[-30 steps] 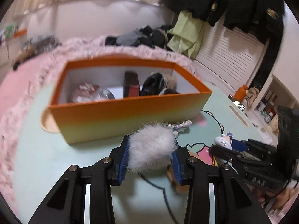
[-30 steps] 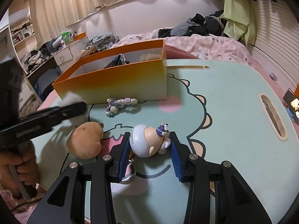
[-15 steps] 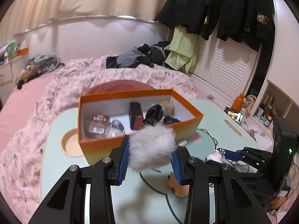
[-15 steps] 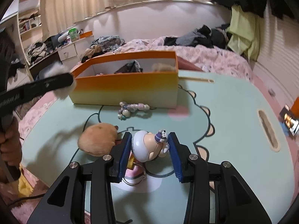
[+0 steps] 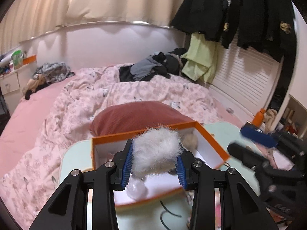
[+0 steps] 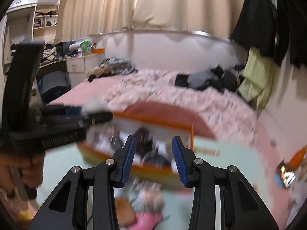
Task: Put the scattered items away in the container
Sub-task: 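Carry the fur ball into the box and open the left gripper while the right holds the figurine, then carry the figurine keychain over the box and open the right gripper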
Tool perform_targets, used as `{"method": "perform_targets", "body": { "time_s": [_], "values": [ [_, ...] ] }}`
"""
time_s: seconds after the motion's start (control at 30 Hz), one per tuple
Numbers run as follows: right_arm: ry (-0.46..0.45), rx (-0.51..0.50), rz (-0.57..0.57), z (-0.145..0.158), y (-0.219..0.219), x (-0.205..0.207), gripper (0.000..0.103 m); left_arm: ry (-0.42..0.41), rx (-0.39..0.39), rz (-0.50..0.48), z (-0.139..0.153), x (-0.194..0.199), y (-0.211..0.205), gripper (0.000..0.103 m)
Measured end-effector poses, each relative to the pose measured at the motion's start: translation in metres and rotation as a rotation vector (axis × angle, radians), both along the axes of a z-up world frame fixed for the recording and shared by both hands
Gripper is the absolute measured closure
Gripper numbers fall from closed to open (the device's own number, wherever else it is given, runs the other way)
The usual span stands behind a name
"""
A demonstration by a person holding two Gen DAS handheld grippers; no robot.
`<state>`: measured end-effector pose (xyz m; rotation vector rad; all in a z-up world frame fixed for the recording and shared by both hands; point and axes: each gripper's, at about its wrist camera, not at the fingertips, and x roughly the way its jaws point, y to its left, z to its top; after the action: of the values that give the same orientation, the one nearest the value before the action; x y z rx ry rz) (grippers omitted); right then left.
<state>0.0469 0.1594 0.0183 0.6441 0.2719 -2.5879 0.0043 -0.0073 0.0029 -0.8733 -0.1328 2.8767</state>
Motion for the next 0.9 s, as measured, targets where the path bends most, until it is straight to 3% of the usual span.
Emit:
{"method": "perform_targets", "body": {
  "time_s": [0.13,0.33,0.4,0.47,0.5,0.6,0.73,0.9],
  "values": [
    [0.023,0.015,-0.02,0.006,-0.018,-0.023,0.062,-0.031,-0.02,0.036,-0.01,-0.021,0.001,0.065],
    [-0.086,-0.013,-0.016,-0.02,-0.024,-0.063,0.062,-0.105,-0.031,0.069,-0.031,-0.036,-0.002,0.06],
    [-0.176,-0.036,0.014,-0.029,-0.021,-0.077,0.06,-0.159,-0.022,0.062,-0.039,-0.042,-0.006,0.037],
    [-0.254,-0.072,0.004,-0.033,-0.011,-0.086,0.06,-0.146,-0.022,0.05,-0.041,-0.038,-0.008,0.022],
    [-0.264,-0.099,0.004,-0.032,-0.005,-0.083,0.057,-0.129,-0.034,0.058,-0.041,-0.034,-0.009,0.016],
    [-0.245,-0.171,0.001,-0.023,0.017,-0.07,0.031,-0.086,-0.046,0.073,-0.038,-0.023,-0.01,0.011],
    [-0.223,-0.177,-0.015,-0.02,0.045,-0.037,0.029,-0.064,0.0,0.061,-0.032,0.0,-0.016,0.011],
    [-0.304,-0.11,-0.017,-0.055,0.062,0.002,0.029,-0.063,0.042,0.028,-0.039,0.039,-0.016,0.011]
  ]
}}
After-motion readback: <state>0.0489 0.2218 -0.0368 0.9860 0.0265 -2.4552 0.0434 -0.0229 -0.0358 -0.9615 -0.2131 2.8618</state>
